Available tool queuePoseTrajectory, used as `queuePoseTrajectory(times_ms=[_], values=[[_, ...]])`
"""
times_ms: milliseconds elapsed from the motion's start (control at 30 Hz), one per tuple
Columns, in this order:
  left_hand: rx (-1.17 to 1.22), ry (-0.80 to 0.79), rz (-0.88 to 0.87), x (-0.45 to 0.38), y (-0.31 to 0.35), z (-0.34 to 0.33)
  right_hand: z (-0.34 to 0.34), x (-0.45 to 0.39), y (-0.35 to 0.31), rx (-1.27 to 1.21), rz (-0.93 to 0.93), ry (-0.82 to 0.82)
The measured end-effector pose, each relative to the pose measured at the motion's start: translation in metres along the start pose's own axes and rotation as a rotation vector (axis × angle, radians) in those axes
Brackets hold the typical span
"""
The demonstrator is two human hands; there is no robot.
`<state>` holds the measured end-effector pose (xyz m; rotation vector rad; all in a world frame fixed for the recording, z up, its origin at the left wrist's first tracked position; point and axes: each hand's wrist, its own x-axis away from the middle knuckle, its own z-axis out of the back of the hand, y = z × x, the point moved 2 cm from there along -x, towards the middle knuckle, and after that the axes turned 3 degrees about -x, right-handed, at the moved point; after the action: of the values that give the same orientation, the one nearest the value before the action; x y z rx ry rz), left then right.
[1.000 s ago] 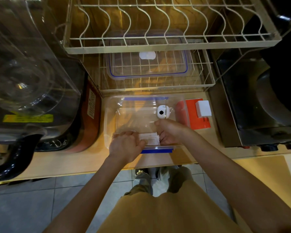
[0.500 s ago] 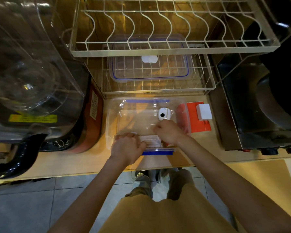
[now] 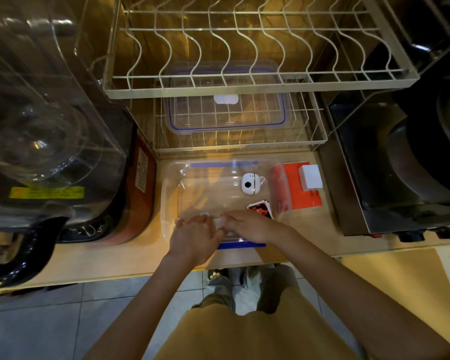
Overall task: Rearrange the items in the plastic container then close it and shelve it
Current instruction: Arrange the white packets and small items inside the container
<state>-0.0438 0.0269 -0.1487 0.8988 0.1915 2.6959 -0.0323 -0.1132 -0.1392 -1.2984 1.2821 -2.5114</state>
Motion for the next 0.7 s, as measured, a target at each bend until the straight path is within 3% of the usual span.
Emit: queuePoseTrajectory(times_ms=[67, 167, 267, 467, 700], values=[[-0.014, -0.01, 0.005, 0.0, -0.001, -0.001, 0.011, -0.001, 0.0, 0.007, 0.039, 0.184], [0.022, -0.004, 0.036, 0.0, -0.001, 0.003, 0.036, -0.004, 0.002, 0.258, 0.082, 0.477], [0.059, 0.048, 0.017, 0.002, 0.001, 0.004, 0.041, -0.009, 0.003, 0.471, -0.007, 0.49], [0.157, 0.082, 0.042, -0.001, -0.003, 0.004, 0.037, -0.023, 0.01, 0.323, -0.272, 0.699], [0.119, 0.106, 0.027, -0.001, -0.003, 0.001, 0.04, -0.028, 0.007, 0.573, -0.297, 0.605]])
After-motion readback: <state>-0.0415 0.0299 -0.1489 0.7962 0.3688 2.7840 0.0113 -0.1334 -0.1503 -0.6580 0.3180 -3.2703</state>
